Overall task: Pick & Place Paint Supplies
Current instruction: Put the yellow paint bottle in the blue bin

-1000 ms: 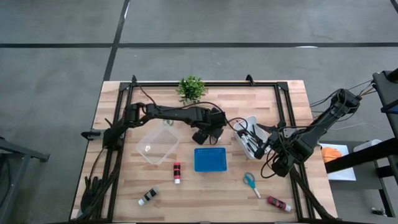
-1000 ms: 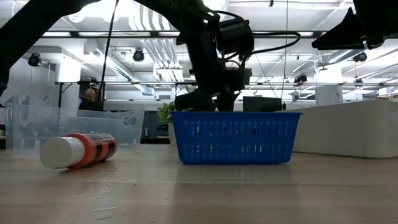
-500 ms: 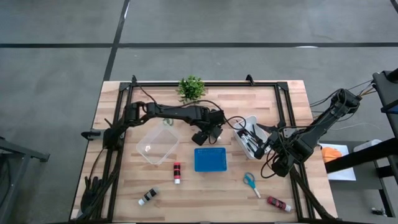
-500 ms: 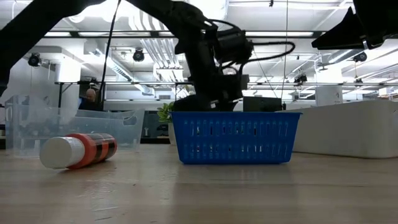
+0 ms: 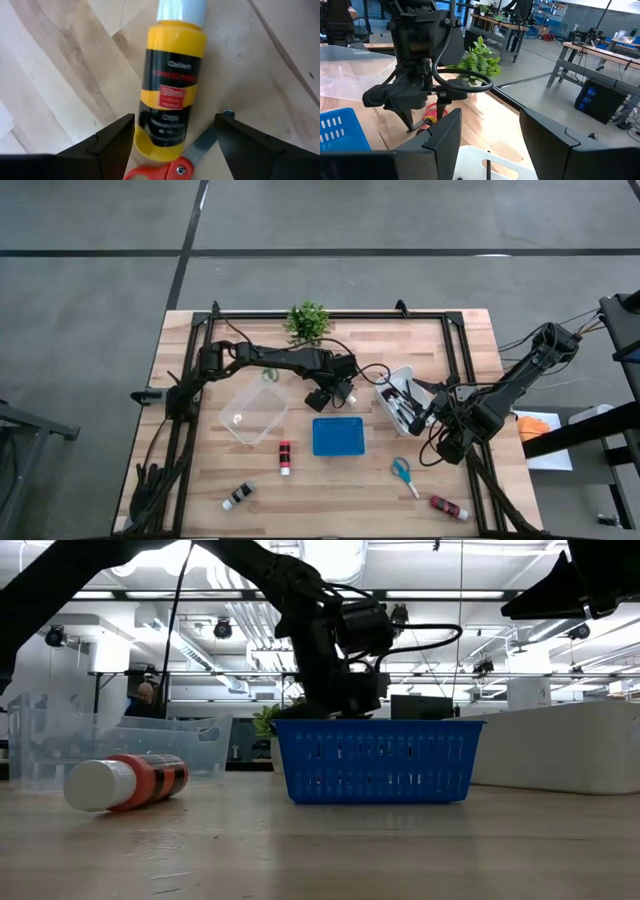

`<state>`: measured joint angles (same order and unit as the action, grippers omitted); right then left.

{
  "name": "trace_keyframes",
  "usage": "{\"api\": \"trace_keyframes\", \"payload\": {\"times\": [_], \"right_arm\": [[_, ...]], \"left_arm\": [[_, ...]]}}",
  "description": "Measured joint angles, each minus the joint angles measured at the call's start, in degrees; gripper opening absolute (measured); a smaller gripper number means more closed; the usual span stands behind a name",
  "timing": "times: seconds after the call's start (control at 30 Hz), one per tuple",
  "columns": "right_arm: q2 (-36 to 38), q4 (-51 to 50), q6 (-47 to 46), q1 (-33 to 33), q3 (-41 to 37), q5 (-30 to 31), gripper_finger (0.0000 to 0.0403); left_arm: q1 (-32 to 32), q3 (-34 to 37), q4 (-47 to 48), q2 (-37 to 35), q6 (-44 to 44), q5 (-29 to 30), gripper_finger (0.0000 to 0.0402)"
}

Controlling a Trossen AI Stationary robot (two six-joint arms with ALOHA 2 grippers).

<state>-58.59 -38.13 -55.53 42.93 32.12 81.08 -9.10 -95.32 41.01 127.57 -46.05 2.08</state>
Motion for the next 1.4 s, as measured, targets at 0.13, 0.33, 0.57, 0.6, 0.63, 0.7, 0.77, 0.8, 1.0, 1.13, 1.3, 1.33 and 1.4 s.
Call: {"api": "trace_keyframes", "payload": {"times": [0.13,0.33,0.57,0.6,0.63,0.7,0.77,0.8,1.0,1.13,1.3,1.33,1.4], "right_arm": [[0.00,0.00,0.00,0.01,0.00,0.04,0.0199],[0.00,0.00,0.01,0.01,0.00,0.04,0.0199],[0.00,-0.02,0.51,0.03,0.00,0.04,0.0199],[0.00,-0.02,0.91,0.01,0.00,0.04,0.0199],[0.00,-0.02,1.37,0.02,0.00,0.04,0.0199],[-0.01,0.07,2.04,0.06,0.00,-0.01,0.0199],[0.00,0.43,3.19,0.06,0.00,-0.30,0.0199],[-0.02,0.81,3.81,0.06,0.00,-0.41,0.0199],[-1.51,10.41,16.60,0.06,0.00,-2.26,0.0199],[-3.78,22.26,31.84,0.06,-0.02,-5.71,0.0199],[-8.22,38.16,51.22,-0.18,-0.20,-12.00,0.0199],[-9.12,40.29,53.87,-0.18,-0.20,-12.34,0.0199],[-10.88,43.31,57.56,-0.26,-0.20,-12.39,0.0199]], "left_arm": [[0.02,-0.05,-0.71,0.00,0.47,-0.26,0.0255],[0.02,-0.01,-1.11,0.07,1.91,-0.22,0.0162],[0.64,-0.33,-0.65,-0.20,2.01,1.50,0.0103],[0.86,-0.40,-0.45,-0.42,1.98,2.62,0.0103],[1.12,-0.52,-0.12,-0.63,1.97,3.82,0.0106],[1.62,-0.94,-0.31,-1.58,1.71,6.30,0.0114],[2.24,-1.32,-0.48,-2.75,1.71,8.26,0.0121],[2.57,-1.54,-0.62,-3.23,1.71,8.94,0.0123],[4.71,-1.52,-2.76,-6.77,2.88,9.96,0.0125],[6.39,-1.52,-5.59,-8.53,4.74,9.97,0.0126],[9.21,-1.52,-8.04,-9.44,4.95,9.99,0.0126],[9.72,-1.52,-8.40,-9.53,4.85,9.97,0.0127],[10.80,-1.52,-8.49,-9.55,4.45,10.03,0.0127]]}}
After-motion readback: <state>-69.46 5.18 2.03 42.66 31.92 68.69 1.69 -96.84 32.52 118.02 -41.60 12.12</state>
